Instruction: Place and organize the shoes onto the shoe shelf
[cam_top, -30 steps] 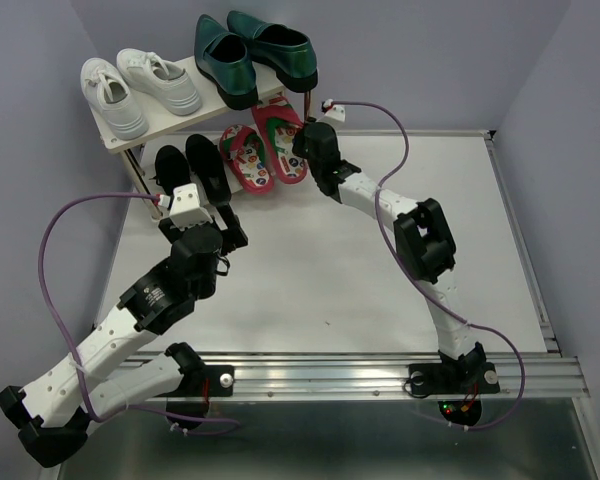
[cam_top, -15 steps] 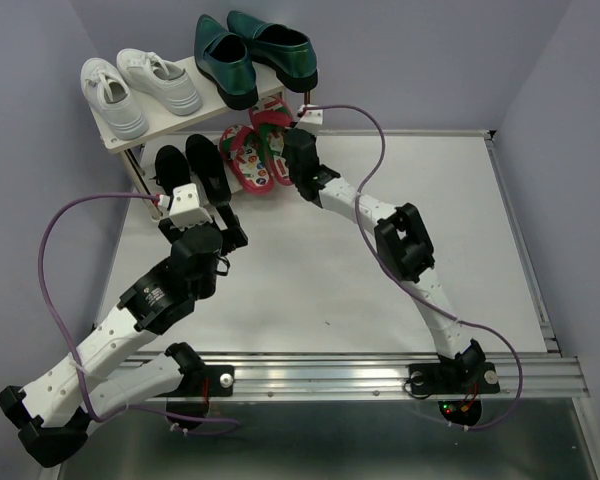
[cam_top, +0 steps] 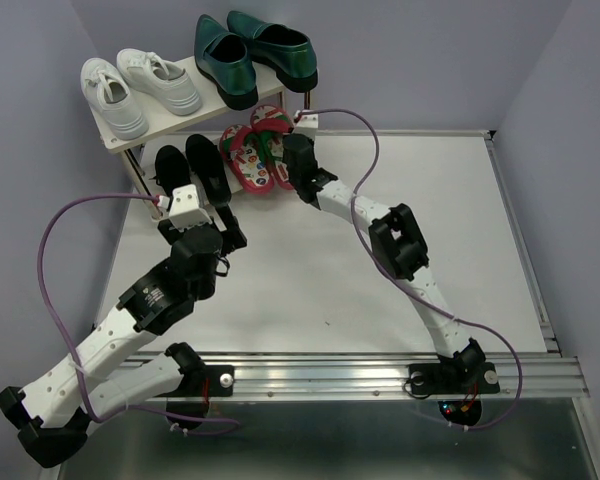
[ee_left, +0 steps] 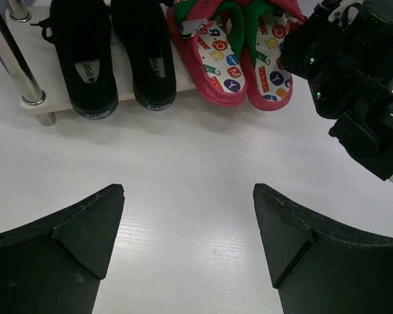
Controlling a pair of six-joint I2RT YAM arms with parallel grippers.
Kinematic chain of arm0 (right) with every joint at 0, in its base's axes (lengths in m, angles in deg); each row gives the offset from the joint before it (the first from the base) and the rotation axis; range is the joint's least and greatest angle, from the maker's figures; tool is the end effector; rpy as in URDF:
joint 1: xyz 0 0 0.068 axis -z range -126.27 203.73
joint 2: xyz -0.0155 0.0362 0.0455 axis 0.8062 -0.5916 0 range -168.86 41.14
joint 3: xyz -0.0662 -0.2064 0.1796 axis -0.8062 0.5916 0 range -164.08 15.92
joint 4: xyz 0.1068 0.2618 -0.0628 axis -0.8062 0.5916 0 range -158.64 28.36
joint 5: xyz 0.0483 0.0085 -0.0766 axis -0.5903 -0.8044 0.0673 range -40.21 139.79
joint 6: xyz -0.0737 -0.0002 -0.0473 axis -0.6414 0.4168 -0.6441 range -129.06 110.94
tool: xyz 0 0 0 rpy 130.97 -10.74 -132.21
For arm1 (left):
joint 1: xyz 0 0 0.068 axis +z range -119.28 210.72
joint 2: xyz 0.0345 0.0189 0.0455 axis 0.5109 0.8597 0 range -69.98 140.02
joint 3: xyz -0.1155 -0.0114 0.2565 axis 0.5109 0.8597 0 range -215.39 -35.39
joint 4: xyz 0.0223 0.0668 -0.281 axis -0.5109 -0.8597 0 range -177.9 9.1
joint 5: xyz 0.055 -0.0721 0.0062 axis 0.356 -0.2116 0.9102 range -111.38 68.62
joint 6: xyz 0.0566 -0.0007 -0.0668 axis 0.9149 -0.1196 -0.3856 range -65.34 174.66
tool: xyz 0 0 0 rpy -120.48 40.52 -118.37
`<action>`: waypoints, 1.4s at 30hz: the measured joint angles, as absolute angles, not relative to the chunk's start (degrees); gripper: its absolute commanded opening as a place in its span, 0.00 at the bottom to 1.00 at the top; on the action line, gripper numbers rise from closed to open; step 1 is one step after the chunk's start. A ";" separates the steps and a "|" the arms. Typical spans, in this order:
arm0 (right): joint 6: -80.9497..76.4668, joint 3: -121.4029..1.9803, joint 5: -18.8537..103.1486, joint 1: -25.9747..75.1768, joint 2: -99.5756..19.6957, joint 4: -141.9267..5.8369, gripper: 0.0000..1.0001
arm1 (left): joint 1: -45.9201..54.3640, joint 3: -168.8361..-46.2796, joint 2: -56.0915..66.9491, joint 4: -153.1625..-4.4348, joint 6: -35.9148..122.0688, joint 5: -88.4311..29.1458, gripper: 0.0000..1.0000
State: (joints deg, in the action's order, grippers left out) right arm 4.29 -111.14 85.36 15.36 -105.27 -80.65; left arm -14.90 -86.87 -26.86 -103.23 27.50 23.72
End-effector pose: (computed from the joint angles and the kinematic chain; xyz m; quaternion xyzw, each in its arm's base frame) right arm 0.5476 0.3760 0.2126 0.0421 0.7417 0.0678 0.6659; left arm 0.1855 -0.1109 0.3684 -0.1164 0.7560 -0.0942 0.6372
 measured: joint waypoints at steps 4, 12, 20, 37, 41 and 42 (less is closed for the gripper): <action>3.04 -113.00 79.74 16.30 -105.77 -80.63 0.03 | -14.90 -86.87 -27.30 -103.45 27.30 23.72 0.91; 0.99 -116.83 74.76 17.76 -108.02 -80.63 0.59 | -14.90 -86.87 -27.45 -103.47 26.95 23.68 0.90; 2.58 -115.99 70.78 17.87 -106.93 -82.75 0.76 | -14.90 -86.87 -27.45 -103.47 26.10 23.61 0.90; 19.41 -75.19 68.01 17.87 -75.08 -81.09 0.04 | -14.90 -86.87 -28.39 -103.51 26.06 23.90 0.90; 22.84 -69.42 67.94 17.87 -75.56 -79.23 0.15 | -14.90 -86.87 -28.96 -103.67 25.99 24.18 0.90; 23.26 -67.73 67.98 17.87 -75.15 -78.62 0.21 | -14.90 -86.87 -29.05 -103.88 25.93 24.22 0.90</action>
